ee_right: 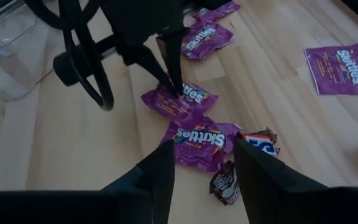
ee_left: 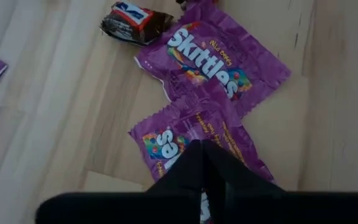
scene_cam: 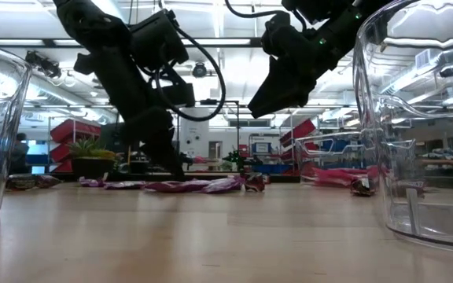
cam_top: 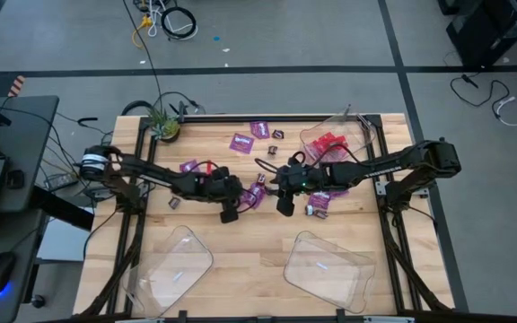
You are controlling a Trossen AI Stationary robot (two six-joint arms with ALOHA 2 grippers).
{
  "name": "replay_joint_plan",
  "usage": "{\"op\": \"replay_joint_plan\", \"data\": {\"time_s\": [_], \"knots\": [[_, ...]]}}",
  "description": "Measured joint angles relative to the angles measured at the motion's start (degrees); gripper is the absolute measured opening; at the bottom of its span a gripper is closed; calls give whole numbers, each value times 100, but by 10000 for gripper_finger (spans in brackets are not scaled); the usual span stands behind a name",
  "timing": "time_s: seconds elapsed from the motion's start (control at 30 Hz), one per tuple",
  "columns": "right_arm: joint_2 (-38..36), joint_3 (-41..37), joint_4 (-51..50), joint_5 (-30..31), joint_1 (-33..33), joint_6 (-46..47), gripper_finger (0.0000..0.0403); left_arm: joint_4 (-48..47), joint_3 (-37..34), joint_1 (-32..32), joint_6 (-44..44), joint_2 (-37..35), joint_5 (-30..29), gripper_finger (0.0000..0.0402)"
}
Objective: Sort candy
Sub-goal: Put the violet candy into the bottom right transparent bin
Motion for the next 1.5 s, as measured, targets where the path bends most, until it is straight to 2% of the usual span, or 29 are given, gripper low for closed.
{"op": "replay_joint_plan", "data": {"time_s": [0.2, 0.33, 0.47, 0.73, 0.9, 1.03, 1.23, 1.5], "knots": [[17, 0, 225, 1, 69, -578, 153, -125, -1, -2, 133, -282, 74, 7], [277, 5, 736, 0, 255, -983, 157, -380, -32, -2, 135, -650, -15, 3], [614, 15, 1061, -2, 362, -1160, 163, -184, -322, 148, 71, -946, 0, 2], [1680, 901, 575, 17, 380, -1409, 172, 665, -1106, 327, -82, -941, 176, 1], [2343, 1709, -224, 388, 367, -1959, 172, 1091, -1302, 345, -61, -856, 339, 1], [2772, 2144, -614, 409, 341, -2302, 172, 1362, -1335, 344, -47, -610, 446, 1], [3069, 2321, -928, 411, 285, -2546, 170, 1819, -1324, 328, -12, -302, 519, 1], [3229, 2328, -785, 425, 163, -2635, 150, 2063, -1334, 257, -37, -177, 802, 0]]}}
